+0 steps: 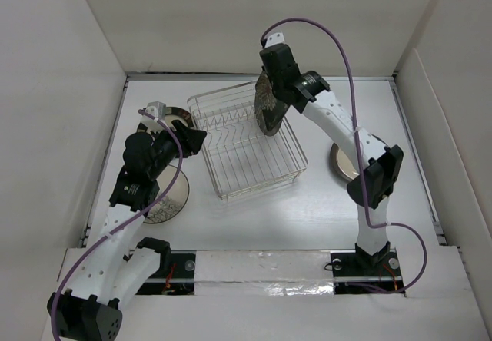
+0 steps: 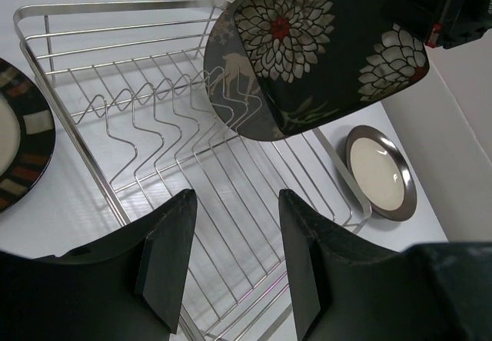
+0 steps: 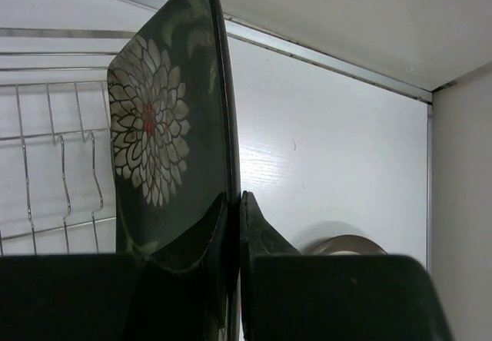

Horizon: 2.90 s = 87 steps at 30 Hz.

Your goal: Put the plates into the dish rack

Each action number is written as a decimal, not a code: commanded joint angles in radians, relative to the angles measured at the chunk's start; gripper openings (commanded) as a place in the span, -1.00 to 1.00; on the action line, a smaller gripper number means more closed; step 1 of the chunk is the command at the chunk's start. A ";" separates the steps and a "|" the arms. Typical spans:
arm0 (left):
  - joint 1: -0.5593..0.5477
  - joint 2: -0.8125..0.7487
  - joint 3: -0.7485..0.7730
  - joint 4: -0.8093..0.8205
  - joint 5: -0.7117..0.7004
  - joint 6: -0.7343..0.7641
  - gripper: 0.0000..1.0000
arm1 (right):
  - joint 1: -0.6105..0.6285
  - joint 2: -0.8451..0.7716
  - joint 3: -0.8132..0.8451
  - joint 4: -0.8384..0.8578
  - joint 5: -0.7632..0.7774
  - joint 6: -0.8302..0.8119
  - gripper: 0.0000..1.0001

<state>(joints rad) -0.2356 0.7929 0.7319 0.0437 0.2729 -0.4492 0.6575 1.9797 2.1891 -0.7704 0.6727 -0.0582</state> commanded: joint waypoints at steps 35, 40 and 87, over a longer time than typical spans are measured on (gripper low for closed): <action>-0.005 -0.004 0.041 0.016 -0.076 0.007 -0.15 | 0.096 -0.031 -0.133 0.339 -0.004 0.050 0.33; 0.042 0.003 0.035 0.022 -0.095 -0.006 -0.18 | 0.126 -0.296 -0.421 0.554 -0.151 0.055 0.65; 0.622 0.793 0.190 0.090 -0.097 -0.183 0.03 | -0.116 -1.253 -1.572 0.999 -0.532 0.468 -0.41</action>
<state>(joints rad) 0.3824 1.5375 0.8539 0.1349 0.2012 -0.6724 0.5564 0.7330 0.6201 0.1993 0.1860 0.3931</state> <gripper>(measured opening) 0.513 0.296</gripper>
